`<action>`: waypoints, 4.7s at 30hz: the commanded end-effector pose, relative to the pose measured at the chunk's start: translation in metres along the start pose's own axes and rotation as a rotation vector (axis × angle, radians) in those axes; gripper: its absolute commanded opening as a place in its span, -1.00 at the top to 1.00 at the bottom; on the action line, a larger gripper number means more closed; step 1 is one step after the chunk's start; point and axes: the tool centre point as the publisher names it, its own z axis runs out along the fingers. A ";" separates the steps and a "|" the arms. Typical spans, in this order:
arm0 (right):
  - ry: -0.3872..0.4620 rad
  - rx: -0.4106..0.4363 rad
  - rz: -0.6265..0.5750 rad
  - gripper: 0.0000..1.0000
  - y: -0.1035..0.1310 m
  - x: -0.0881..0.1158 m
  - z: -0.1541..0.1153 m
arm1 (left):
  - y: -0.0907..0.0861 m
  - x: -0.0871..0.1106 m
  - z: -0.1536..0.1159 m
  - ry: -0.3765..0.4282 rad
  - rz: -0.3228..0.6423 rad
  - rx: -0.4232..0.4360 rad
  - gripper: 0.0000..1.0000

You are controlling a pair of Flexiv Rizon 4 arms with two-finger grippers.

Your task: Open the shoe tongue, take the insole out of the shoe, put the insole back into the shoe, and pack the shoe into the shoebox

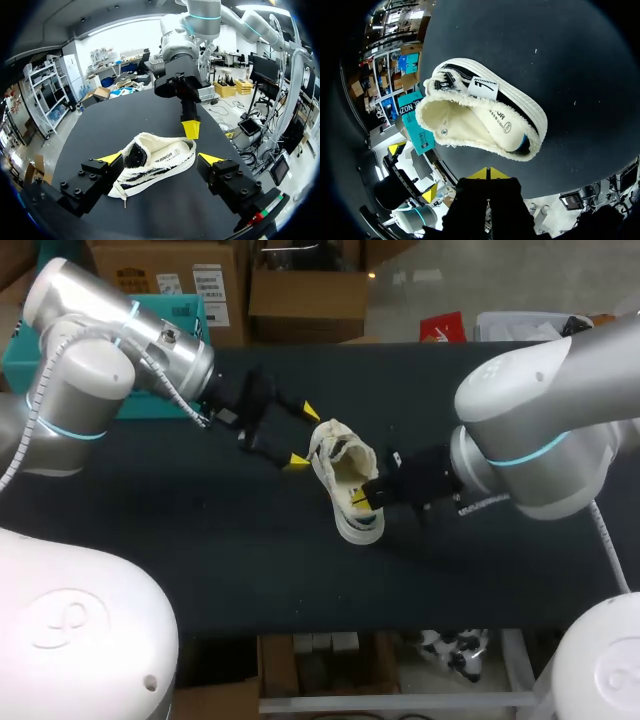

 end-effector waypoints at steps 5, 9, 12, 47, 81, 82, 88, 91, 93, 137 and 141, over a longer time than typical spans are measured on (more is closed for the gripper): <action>-0.029 0.044 -0.019 1.00 0.033 -0.013 0.050 | -0.006 0.003 -0.014 0.014 -0.077 -0.010 -1.00; -0.050 0.030 -0.007 1.00 0.041 -0.026 0.063 | -0.008 0.004 -0.021 0.009 -0.095 -0.011 -1.00; -0.073 -0.001 0.008 1.00 0.043 -0.034 0.068 | -0.009 0.004 -0.024 -0.002 -0.124 -0.016 -1.00; 0.013 0.178 -0.240 -1.00 0.033 -0.005 -0.054 | -0.019 0.029 -0.012 -0.195 -0.338 -0.368 -1.00; -0.192 -0.035 -0.436 -1.00 0.023 -0.011 -0.102 | 0.017 0.027 0.041 -0.386 -1.073 -0.496 -1.00; -0.192 -0.035 -0.436 -1.00 0.023 -0.011 -0.102 | 0.018 0.028 0.043 -0.381 -1.089 -0.495 -1.00; -0.192 -0.035 -0.436 -1.00 0.023 -0.011 -0.102 | 0.024 0.028 0.049 -0.455 -1.165 -0.519 -1.00; -0.192 -0.035 -0.436 -1.00 0.023 -0.011 -0.102 | 0.024 0.028 0.049 -0.455 -1.165 -0.519 -1.00; -0.192 -0.035 -0.436 -1.00 0.023 -0.011 -0.102 | 0.024 0.028 0.049 -0.455 -1.165 -0.519 -1.00; -0.551 -0.043 -0.798 -1.00 0.081 0.017 -0.142 | 0.063 0.003 0.079 -0.728 -1.627 -0.362 -0.33; -0.577 -0.005 -0.875 -1.00 0.088 0.016 -0.146 | 0.062 -0.004 0.085 -0.738 -1.643 -0.357 0.36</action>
